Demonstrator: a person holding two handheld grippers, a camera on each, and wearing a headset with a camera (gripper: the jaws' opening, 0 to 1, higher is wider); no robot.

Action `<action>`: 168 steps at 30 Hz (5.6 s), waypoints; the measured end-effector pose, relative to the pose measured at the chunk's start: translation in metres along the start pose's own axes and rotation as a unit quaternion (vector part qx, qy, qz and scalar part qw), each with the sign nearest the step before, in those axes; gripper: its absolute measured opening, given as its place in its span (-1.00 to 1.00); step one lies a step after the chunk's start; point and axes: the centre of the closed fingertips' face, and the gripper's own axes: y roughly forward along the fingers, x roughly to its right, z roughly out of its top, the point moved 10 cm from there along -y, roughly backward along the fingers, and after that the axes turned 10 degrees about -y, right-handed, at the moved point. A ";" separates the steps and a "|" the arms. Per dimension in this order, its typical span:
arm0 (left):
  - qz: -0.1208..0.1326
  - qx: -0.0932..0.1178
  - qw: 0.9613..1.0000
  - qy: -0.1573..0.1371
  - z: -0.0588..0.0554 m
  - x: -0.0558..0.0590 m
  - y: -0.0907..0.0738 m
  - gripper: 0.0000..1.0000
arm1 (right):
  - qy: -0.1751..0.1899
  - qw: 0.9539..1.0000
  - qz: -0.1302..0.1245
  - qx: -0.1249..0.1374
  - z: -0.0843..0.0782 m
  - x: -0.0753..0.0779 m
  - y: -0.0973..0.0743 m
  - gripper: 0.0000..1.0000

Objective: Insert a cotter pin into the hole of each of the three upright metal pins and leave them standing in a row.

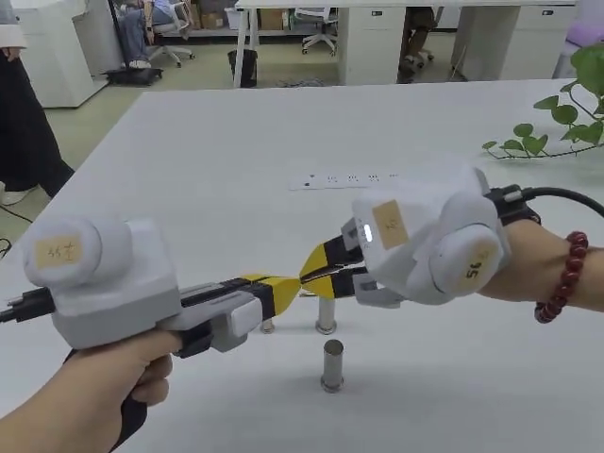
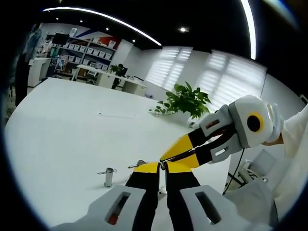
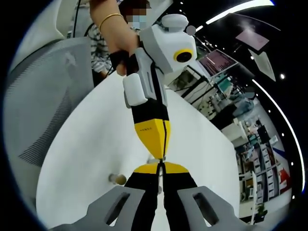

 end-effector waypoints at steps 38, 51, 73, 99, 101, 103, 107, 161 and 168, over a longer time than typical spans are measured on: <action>-0.010 -0.049 0.974 0.222 -0.014 -0.001 -0.011 -0.98 | 0.315 0.937 0.083 0.128 -0.028 -0.014 -0.006 -0.69; -0.070 -0.067 0.952 0.290 -0.018 0.012 -0.012 -0.98 | 0.315 0.926 0.141 0.152 -0.031 -0.023 -0.004 -0.69; -0.118 -0.078 0.940 0.312 -0.025 0.025 -0.013 -1.00 | 0.309 0.916 0.185 0.177 -0.027 -0.044 0.003 -0.75; -0.108 -0.077 0.941 0.312 -0.032 0.026 -0.010 -0.97 | 0.257 0.937 0.201 0.127 -0.023 -0.044 -0.001 -0.93; -0.105 -0.077 0.941 0.312 -0.034 0.027 -0.007 -0.95 | 0.242 0.941 0.211 0.111 -0.021 -0.045 -0.002 -0.94; -0.100 -0.078 0.940 0.317 -0.038 0.027 -0.006 -0.94 | 0.229 0.944 0.218 0.088 -0.023 -0.045 -0.003 -0.94; -0.095 -0.074 0.943 0.311 -0.041 0.026 -0.004 -0.81 | 0.216 0.949 0.226 0.050 -0.030 -0.047 -0.003 -0.94; 0.016 -0.112 0.956 0.270 -0.082 -0.015 0.045 -0.71 | 0.184 0.921 0.299 -0.170 -0.063 -0.048 0.026 -0.93; 0.016 -0.108 0.957 0.269 -0.083 -0.017 0.046 -0.76 | 0.184 0.920 0.301 -0.173 -0.063 -0.047 0.027 -0.93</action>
